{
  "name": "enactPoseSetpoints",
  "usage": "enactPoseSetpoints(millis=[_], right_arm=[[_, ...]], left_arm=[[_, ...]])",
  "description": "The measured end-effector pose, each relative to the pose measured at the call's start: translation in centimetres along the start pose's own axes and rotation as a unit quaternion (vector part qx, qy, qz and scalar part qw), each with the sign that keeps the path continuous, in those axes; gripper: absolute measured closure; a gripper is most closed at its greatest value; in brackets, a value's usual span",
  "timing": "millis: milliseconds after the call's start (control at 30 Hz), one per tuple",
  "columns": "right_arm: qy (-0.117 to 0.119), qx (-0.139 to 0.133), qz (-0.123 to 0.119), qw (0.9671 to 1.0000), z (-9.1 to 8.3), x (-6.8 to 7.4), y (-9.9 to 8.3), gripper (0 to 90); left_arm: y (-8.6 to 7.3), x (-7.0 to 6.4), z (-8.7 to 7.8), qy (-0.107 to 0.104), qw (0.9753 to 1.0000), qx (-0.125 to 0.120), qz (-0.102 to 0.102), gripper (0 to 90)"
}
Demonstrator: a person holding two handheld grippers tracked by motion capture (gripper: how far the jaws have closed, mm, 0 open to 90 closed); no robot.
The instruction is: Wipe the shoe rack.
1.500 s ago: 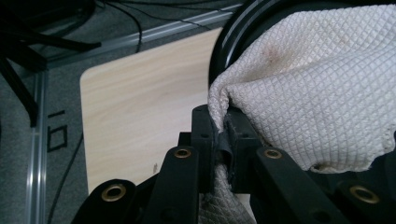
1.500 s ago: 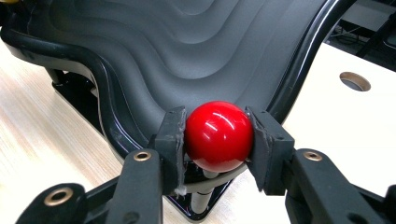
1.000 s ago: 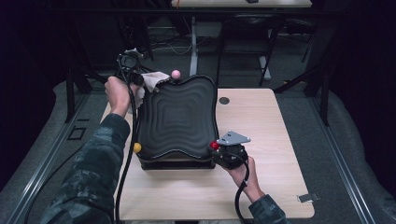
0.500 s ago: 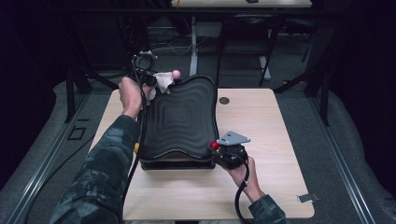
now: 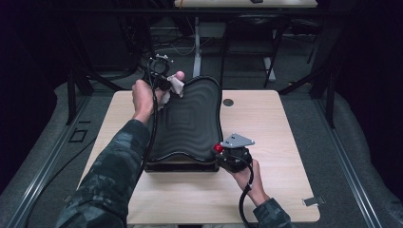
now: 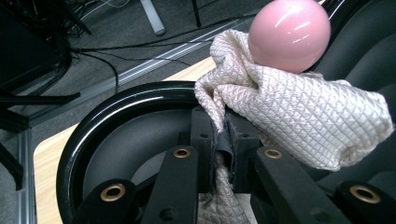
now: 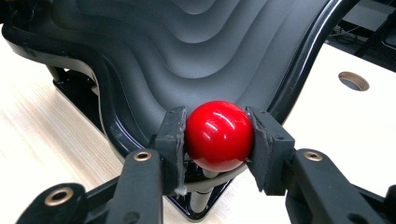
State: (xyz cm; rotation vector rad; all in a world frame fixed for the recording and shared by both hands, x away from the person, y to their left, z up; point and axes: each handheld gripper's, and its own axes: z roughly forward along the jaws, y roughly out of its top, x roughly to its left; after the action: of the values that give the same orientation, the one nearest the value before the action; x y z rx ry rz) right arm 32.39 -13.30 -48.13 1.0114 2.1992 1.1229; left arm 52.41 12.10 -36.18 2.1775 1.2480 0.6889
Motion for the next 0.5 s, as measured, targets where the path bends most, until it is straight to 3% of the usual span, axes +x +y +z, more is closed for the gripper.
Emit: enactPoseSetpoints(millis=[300,500], right_arm=[[0.0,0.0,0.0,1.0,0.0,0.0,0.0,60.1],[-0.001,-0.001,0.0,1.0,0.0,0.0,0.0,60.1]], left_arm=[[-0.9,3.5,-0.9,0.033,0.9989,0.011,-0.03,83.4],[-2.0,5.9,-1.3,0.051,0.9964,0.022,-0.064,83.4]])
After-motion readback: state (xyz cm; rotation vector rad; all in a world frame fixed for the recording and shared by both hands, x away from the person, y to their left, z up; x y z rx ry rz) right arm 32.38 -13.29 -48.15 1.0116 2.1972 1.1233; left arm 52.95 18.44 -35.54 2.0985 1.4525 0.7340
